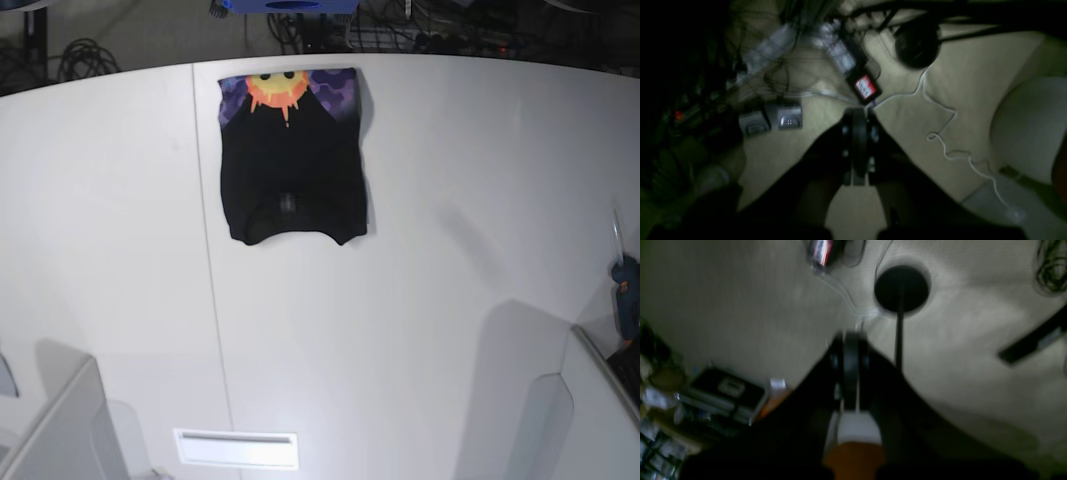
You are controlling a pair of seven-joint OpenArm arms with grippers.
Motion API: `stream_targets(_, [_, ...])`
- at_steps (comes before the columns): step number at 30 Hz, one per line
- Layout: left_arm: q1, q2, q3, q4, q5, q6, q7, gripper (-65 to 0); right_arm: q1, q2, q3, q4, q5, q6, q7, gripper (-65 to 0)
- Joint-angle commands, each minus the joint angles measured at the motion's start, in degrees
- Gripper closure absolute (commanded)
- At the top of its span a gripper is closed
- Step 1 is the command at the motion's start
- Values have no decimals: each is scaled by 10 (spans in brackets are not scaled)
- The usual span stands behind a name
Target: Fold the T-shirt properly
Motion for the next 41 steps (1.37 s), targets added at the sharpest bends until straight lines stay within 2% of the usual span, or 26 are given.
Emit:
stream_targets(1, [-3, 1, 16, -31, 0, 5, -1, 0, 9, -2, -3, -18, -4, -2, 1, 0])
stream_targets(4, [-59, 1, 65, -139, 0, 27, -1, 0, 32, -31, 0, -83, -4, -2, 5, 0])
stream_targets(6, [-100, 2, 94, -213, -1, 44, -6, 0, 45, -47, -4, -125, -5, -2, 29, 0])
stream_targets(8, [-130, 8, 111, -280, -1, 55, -41, 0, 54, -65, -1, -172, -5, -2, 60, 0])
stream_targets(12, [-196, 22, 117, -447, -1, 57, -149, 0, 80, -109, 0, -300, -5, -2, 118, 0])
stream_targets(15, [-253, 38, 118, -575, -1, 57, -216, 0, 109, -150, -2, -428, -5, -2, 194, 0])
stream_targets(17, [-288, 50, 118, -633, -1, 57, -248, 0, 145, -183, -3, -538, -5, -2, 272, 0])
stream_targets(20, [-310, 53, 112, -641, -1, 57, -241, 0, 198, -231, 0, -680, -4, -2, 381, 0])
stream_targets(23, [-323, 54, 112, -641, -1, 57, -223, 0, 232, -264, 1, -754, -4, -2, 448, 0])
stream_targets(30, [-340, 54, 112, -641, -1, 57, -226, 0, 247, -297, 1, -758, -4, -2, 459, 0])
stream_targets(36, [-348, 54, 112, -629, -2, 57, -227, 0, 250, -295, -4, -758, -4, -2, 460, 0])
stream_targets(41, [-352, 55, 118, -629, -67, 57, -226, 0, 256, -282, -4, -758, -4, -2, 460, 0])
